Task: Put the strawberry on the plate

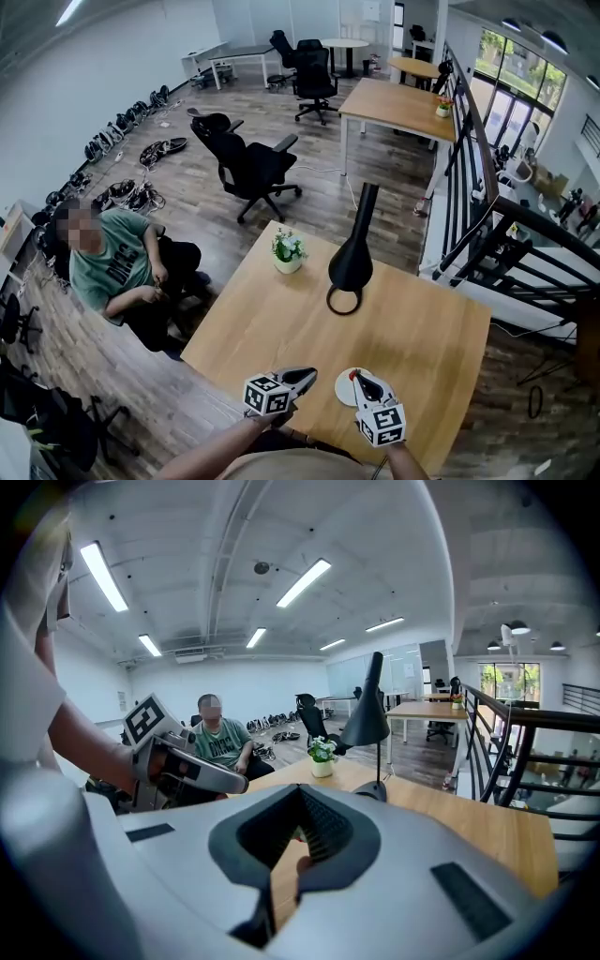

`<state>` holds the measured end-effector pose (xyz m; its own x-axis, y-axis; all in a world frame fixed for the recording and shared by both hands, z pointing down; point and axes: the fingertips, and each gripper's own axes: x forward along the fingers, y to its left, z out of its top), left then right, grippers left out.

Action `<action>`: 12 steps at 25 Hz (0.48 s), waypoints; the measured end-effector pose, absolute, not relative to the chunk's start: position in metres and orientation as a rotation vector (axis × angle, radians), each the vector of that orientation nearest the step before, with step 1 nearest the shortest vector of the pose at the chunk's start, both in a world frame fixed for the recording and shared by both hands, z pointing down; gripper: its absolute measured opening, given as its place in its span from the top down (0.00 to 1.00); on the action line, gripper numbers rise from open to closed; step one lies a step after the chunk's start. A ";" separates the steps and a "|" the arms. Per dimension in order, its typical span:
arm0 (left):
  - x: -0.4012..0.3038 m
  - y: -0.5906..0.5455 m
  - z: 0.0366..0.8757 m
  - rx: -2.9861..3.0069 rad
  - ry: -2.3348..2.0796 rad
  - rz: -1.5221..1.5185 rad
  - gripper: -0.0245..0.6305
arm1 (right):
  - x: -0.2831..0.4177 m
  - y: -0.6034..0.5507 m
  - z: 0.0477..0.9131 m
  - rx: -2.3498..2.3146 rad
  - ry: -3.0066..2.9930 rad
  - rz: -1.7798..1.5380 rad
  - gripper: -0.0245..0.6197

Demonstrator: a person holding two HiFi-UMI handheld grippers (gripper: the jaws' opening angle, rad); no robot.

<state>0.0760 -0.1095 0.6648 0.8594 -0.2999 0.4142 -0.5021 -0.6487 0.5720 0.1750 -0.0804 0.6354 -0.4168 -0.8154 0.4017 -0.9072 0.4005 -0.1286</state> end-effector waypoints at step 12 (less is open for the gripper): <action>0.122 -0.097 0.695 2.326 -0.495 0.481 0.96 | 0.213 -0.060 0.695 1.513 -2.270 0.599 0.96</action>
